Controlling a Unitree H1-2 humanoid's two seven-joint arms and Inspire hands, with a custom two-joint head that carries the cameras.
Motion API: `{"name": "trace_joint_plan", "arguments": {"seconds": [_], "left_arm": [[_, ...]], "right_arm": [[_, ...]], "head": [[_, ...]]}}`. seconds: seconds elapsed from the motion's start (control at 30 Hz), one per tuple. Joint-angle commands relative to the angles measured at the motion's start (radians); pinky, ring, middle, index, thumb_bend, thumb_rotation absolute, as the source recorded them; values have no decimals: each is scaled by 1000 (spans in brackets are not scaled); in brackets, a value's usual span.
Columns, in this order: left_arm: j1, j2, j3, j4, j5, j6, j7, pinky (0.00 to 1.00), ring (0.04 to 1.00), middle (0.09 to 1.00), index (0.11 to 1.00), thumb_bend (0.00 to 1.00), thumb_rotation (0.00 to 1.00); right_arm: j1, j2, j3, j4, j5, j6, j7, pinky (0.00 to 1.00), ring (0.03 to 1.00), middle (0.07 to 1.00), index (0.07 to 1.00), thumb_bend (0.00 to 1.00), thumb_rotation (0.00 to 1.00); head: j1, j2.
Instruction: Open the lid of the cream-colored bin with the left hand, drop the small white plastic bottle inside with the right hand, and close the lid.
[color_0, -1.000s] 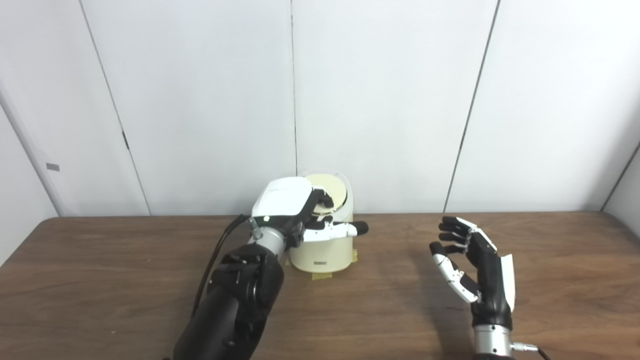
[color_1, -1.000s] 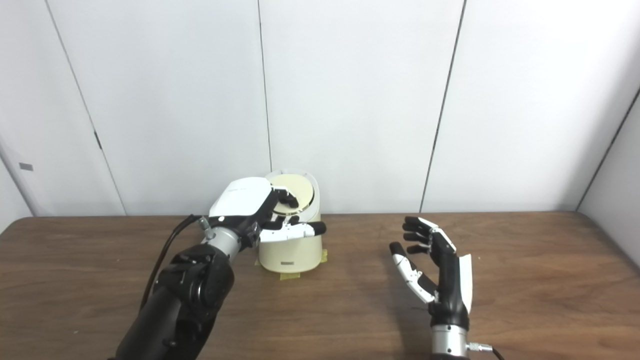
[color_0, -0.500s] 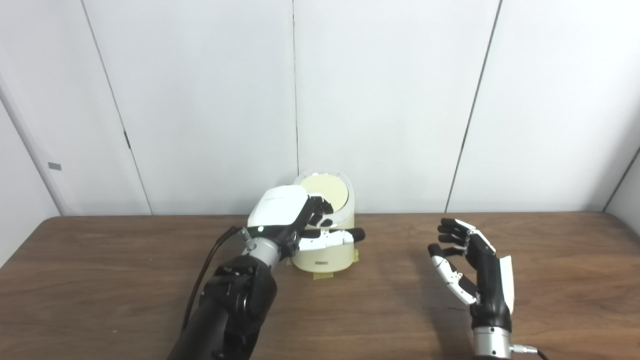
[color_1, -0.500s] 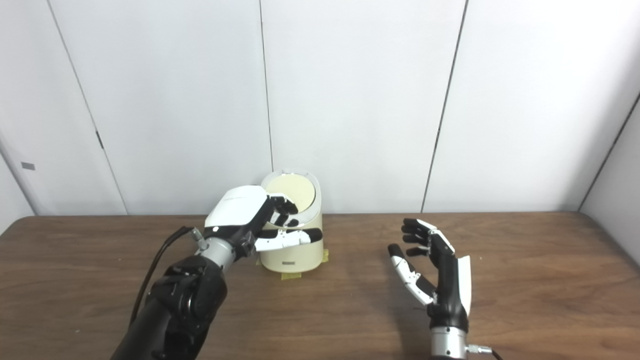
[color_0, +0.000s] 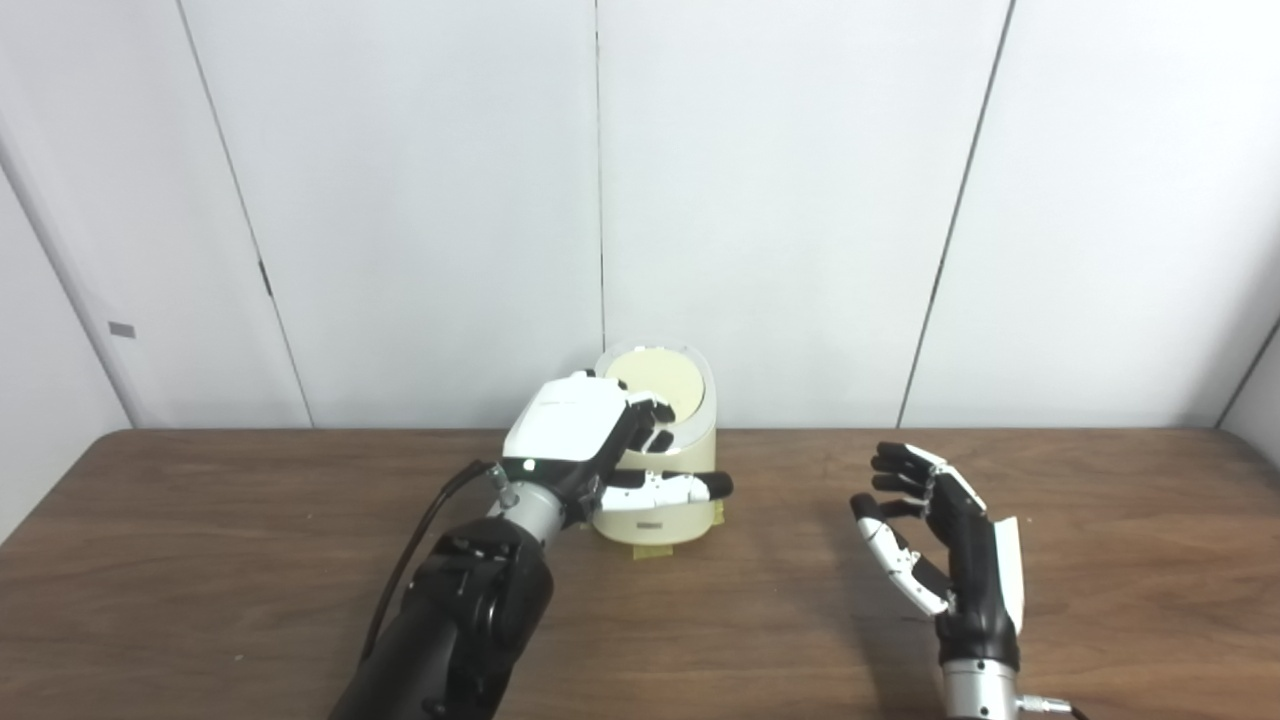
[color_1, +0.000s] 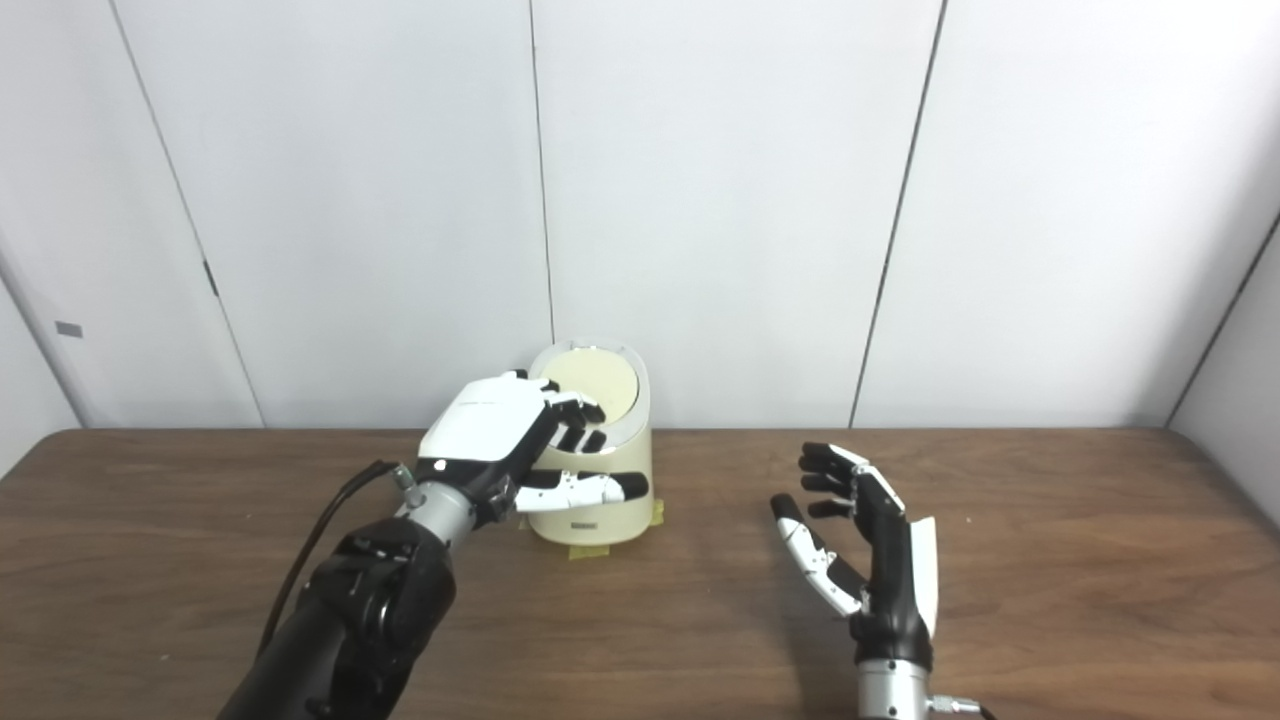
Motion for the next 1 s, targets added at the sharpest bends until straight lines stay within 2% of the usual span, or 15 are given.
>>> {"name": "trace_joint_plan", "arguments": {"seconds": [0.0,0.4,0.57,0.63,0.7,0.8,0.9,0.97], "left_arm": [[-33,10,-6,60,16,11,-14,1000,927,832,817,841,1000],[-50,12,-17,82,4,14,-11,1000,921,831,821,839,1000],[-44,10,-2,78,-7,9,28,1000,899,793,782,838,1000],[-39,4,9,76,-16,2,67,1000,879,775,761,829,985],[-31,-8,28,71,-37,-14,130,1000,840,748,733,769,909],[-21,-23,58,63,-83,-60,220,1000,843,762,753,670,830],[-16,-39,92,57,-128,-121,325,986,845,791,780,614,815],[-14,-47,111,54,-154,-165,387,877,831,811,799,576,812]], "right_arm": [[5,14,4,-23,-13,3,0,542,659,683,692,252,383],[-2,16,3,-19,-8,15,1,554,665,687,699,257,370],[-8,19,3,-8,-8,16,-3,559,669,689,699,260,364],[-11,20,3,0,-7,4,-7,559,667,689,699,259,353],[-14,20,4,9,-6,-9,-9,556,666,687,697,257,321],[-14,21,5,10,-10,-5,-10,555,669,689,699,255,332],[-15,21,4,15,-5,-8,-12,559,670,689,699,262,340],[-16,19,4,18,-7,-15,-14,562,671,691,700,261,331]], "head": [[-2,2],[-3,2],[-2,-3],[-1,-6],[-2,-7],[-3,-8],[-2,-9],[-2,-9]]}}
